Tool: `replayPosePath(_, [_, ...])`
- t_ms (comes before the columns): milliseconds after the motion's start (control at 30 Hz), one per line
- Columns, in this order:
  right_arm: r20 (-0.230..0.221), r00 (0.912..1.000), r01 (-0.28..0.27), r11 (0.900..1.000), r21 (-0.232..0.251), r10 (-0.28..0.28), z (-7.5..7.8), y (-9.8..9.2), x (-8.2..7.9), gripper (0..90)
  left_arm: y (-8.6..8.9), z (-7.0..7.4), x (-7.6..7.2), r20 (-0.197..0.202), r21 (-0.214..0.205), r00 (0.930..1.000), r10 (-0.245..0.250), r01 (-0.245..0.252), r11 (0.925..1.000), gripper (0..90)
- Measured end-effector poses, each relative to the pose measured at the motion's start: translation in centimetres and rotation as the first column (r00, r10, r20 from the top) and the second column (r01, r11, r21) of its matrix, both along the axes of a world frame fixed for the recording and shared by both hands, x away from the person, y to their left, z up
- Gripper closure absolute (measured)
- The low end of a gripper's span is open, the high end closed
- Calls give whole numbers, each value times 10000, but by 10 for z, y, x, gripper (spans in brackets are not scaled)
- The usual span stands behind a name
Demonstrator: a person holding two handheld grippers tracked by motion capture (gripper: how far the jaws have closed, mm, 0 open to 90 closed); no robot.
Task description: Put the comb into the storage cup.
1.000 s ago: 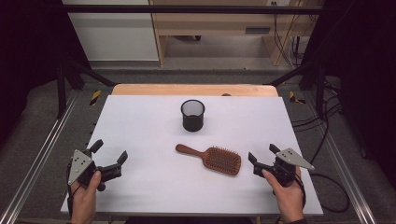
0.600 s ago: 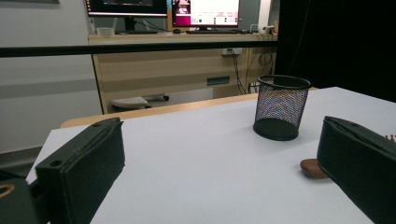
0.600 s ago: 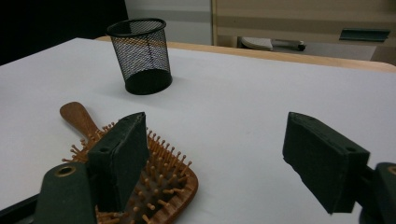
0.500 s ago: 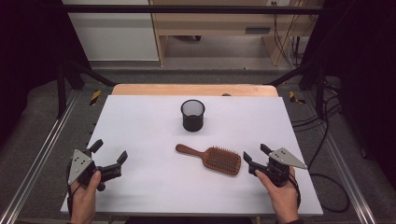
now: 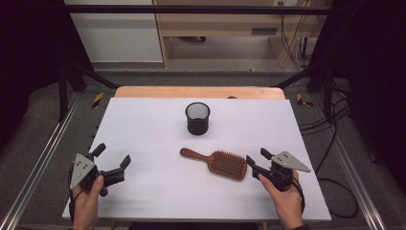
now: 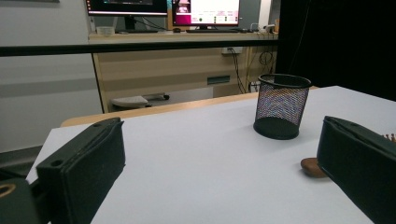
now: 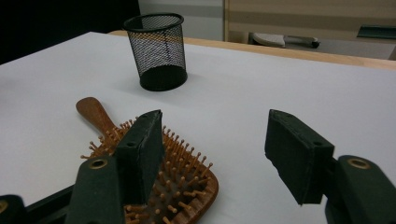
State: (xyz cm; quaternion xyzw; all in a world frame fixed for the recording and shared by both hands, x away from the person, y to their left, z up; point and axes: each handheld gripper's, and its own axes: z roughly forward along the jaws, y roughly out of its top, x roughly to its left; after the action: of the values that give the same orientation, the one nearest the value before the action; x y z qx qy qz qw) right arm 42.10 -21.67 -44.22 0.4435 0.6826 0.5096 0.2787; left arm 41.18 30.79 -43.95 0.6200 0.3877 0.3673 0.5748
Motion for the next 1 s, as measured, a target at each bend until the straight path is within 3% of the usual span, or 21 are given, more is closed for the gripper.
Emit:
replayPosePath(200, [-75,9997,-232,9997,-109,231,0,5,0,451,0,0,0,-7,-7,10000,5,-5,10000,12])
replayPosePath(600, [-68,9993,-357,9992,-200,356,0,8,-1,530,0,0,0,-23,17,10000,37,-37,10000,12])
replayPosePath(733, [-150,9990,-428,9982,-411,423,-2,8,-1,634,0,0,0,-22,6,10000,32,-32,10000,12])
replayPosePath(1000, [-233,9983,-544,9974,-468,533,-5,7,-2,744,0,0,0,-29,23,10000,26,-26,10000,12])
